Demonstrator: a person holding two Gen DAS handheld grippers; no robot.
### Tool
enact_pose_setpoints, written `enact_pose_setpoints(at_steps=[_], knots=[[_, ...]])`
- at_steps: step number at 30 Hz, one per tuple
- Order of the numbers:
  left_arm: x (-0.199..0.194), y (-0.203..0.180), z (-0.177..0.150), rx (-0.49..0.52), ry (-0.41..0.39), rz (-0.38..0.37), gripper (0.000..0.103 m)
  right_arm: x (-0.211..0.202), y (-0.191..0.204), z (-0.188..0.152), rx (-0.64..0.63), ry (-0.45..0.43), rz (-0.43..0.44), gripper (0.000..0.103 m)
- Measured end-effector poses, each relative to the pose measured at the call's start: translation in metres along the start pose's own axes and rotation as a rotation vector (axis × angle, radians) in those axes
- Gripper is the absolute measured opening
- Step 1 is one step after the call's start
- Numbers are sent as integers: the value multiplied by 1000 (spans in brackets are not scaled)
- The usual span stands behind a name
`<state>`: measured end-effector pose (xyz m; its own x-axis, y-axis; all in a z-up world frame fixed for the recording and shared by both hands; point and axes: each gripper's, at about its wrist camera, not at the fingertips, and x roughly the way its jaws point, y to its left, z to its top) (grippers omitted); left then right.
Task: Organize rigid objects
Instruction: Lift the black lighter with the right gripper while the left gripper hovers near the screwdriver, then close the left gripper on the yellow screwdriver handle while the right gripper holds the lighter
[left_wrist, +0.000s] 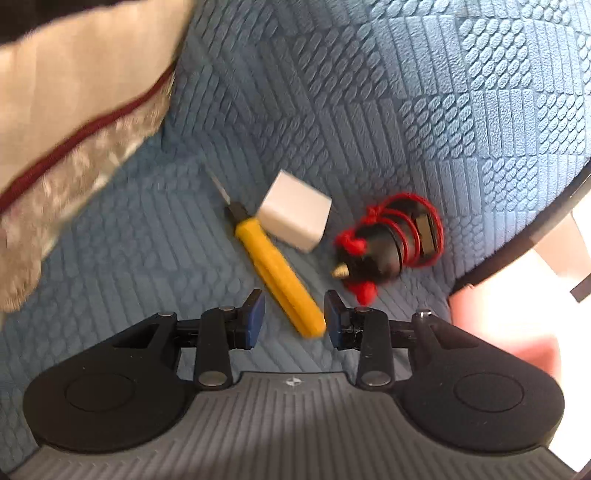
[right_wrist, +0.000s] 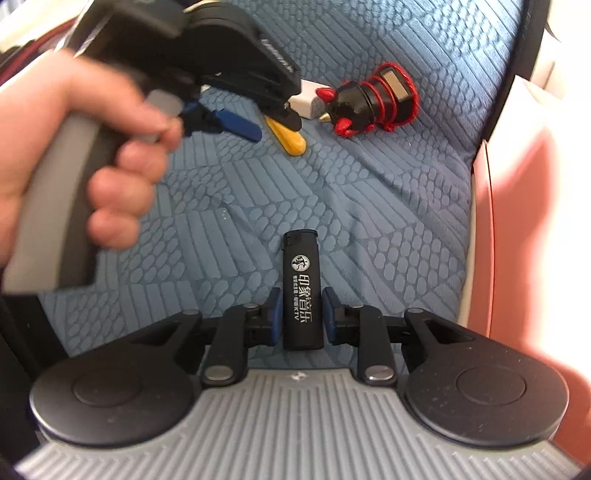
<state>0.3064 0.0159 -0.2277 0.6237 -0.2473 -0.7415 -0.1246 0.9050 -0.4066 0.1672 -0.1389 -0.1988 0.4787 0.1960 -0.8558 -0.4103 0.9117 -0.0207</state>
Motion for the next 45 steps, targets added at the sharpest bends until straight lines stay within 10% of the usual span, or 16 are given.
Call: enact_pose_setpoints(at_steps=[15, 28, 45], knots=[[24, -26, -3, 170, -10, 130, 42, 5, -9, 3, 50, -13, -52, 26], [-8, 5, -16, 34, 43, 87, 21, -12, -10, 3, 61, -24, -66, 26], [-61, 11, -76, 43, 82, 66, 19, -37, 4, -15, 65, -15, -58, 26]])
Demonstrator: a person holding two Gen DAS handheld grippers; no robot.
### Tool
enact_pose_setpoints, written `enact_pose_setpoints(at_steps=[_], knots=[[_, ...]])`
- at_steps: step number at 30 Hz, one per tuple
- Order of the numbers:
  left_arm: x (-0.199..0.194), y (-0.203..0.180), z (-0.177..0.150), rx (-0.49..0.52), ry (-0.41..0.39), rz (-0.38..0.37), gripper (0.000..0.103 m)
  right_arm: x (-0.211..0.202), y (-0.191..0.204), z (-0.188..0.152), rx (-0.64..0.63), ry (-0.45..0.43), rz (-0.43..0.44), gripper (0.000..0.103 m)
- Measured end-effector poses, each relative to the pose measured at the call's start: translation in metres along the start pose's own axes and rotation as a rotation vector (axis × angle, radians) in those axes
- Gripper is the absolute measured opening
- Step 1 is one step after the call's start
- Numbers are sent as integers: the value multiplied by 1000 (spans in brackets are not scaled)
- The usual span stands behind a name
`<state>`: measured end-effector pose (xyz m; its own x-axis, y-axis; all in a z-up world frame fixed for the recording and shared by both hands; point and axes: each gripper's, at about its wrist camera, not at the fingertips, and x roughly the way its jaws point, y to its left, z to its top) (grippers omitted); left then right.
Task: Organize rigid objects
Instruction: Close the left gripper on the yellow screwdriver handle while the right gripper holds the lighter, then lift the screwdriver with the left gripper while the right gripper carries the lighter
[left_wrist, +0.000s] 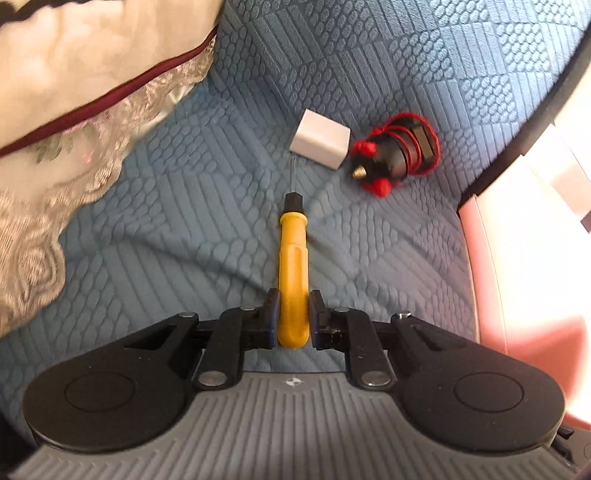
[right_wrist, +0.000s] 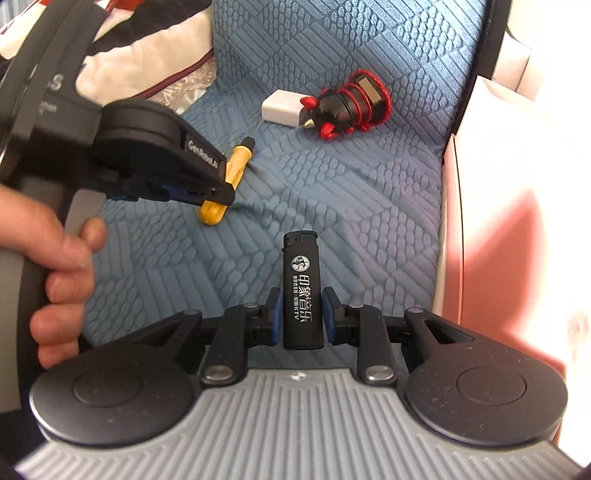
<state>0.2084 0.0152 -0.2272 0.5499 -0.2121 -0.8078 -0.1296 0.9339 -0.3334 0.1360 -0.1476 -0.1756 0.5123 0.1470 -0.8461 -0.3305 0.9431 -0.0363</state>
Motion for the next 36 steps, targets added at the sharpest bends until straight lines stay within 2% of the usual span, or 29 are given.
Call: enact_pose_setpoints(at_steps=[15, 24, 36], knots=[[-42, 5, -58, -43, 33, -30, 19, -9, -9, -14, 49, 6, 19, 26], [-54, 15, -56, -95, 17, -71, 20, 6, -8, -16, 54, 38, 23, 27], [-52, 18, -49, -117, 21, -95, 21, 9, -8, -15, 74, 19, 19, 29]])
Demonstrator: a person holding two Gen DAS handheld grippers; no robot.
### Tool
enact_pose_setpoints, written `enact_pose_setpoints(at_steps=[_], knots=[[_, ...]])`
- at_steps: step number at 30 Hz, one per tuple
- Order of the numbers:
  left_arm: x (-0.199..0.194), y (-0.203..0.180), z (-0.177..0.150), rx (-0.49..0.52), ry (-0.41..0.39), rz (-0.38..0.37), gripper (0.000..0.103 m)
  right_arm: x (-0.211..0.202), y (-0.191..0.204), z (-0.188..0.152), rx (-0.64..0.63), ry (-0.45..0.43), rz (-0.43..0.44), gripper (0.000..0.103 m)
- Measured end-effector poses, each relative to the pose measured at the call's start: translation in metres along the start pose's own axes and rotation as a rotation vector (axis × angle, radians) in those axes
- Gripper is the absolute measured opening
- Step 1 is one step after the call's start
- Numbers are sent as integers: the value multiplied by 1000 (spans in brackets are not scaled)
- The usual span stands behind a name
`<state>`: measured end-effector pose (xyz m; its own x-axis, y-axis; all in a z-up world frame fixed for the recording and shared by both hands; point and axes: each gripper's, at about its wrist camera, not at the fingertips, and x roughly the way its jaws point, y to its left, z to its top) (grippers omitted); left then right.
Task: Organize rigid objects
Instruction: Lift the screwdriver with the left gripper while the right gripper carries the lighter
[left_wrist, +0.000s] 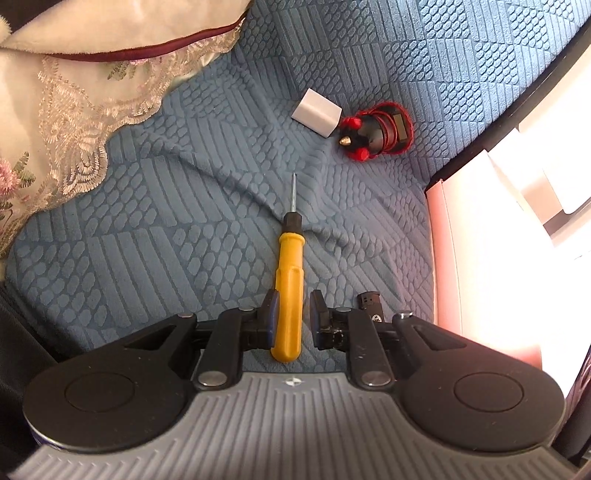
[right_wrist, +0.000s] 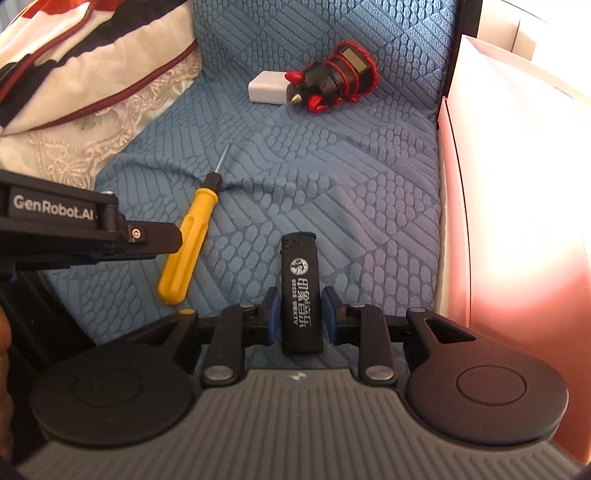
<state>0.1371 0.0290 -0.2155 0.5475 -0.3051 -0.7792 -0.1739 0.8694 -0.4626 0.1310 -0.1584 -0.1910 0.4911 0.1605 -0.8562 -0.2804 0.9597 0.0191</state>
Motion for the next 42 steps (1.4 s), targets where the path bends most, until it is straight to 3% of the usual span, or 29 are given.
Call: enact_pose_setpoints(at_steps=[6, 12, 19, 25, 29, 42], knots=[[2, -1, 2, 4, -4, -12, 30, 1, 0, 1, 7, -14, -8, 26], [9, -5, 3, 30, -2, -8, 30, -6, 0, 3, -3, -54, -31, 26], [25, -21, 6, 135, -39, 61, 30, -3, -3, 3, -4, -53, -53, 26], [40, -24, 8, 154, -53, 86, 30, -5, -3, 2, -6, -65, -63, 26], [46, -29, 10, 184, -70, 115, 22, 0, 0, 1, -20, -42, -38, 26], [18, -22, 17, 106, -91, 24, 21, -10, -1, 8, -1, -43, -28, 26]])
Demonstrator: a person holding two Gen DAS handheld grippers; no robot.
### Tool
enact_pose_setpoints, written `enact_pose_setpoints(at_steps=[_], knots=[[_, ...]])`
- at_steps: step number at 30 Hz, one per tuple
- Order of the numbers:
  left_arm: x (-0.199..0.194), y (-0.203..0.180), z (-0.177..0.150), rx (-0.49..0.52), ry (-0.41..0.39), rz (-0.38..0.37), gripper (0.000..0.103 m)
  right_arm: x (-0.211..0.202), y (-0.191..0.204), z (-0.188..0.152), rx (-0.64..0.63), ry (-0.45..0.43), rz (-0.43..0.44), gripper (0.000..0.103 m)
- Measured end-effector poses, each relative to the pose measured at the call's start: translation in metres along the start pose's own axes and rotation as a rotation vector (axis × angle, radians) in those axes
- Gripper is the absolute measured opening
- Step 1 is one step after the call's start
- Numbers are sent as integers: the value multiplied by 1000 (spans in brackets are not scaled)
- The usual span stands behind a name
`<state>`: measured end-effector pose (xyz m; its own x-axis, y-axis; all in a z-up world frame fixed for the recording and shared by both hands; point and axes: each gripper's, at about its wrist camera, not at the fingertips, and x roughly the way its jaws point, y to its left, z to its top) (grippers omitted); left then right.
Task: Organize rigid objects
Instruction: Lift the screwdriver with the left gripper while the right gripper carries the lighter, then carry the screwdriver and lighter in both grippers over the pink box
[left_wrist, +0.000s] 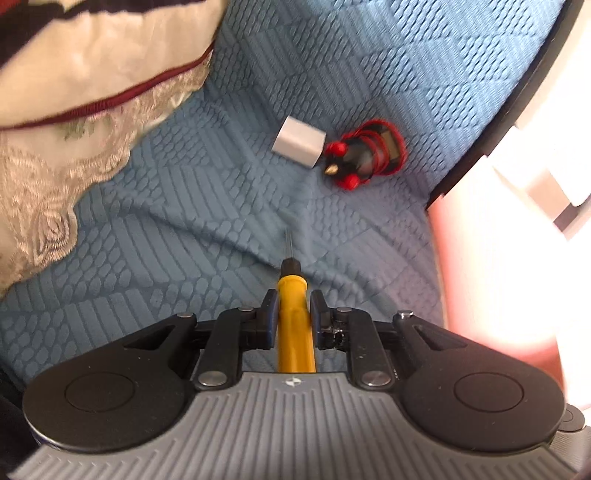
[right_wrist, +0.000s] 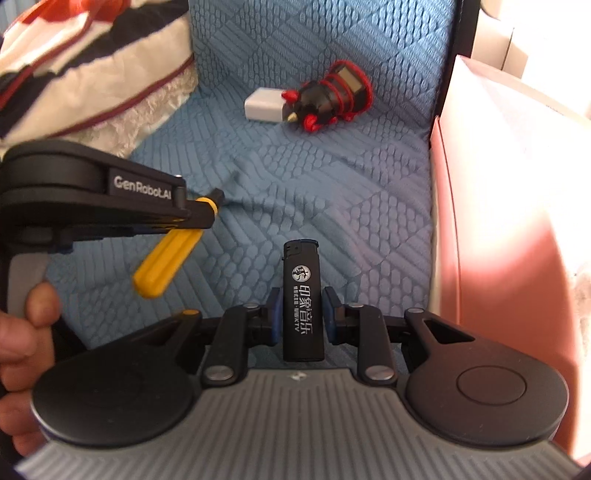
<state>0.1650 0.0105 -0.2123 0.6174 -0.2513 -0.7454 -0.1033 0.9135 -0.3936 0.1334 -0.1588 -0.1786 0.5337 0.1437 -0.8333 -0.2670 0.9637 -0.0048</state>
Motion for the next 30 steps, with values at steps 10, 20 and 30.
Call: enact_pose_setpoints(at_steps=[10, 20, 30], knots=[[-27, -11, 1, 19, -28, -83, 21, -35, -14, 18, 43, -72, 6, 26], [-55, -22, 18, 14, -89, -129, 20, -69, -35, 31, 63, -138, 13, 26], [-82, -55, 38, 43, -148, -184, 20, -108, -52, 53, 50, -206, 1, 26]])
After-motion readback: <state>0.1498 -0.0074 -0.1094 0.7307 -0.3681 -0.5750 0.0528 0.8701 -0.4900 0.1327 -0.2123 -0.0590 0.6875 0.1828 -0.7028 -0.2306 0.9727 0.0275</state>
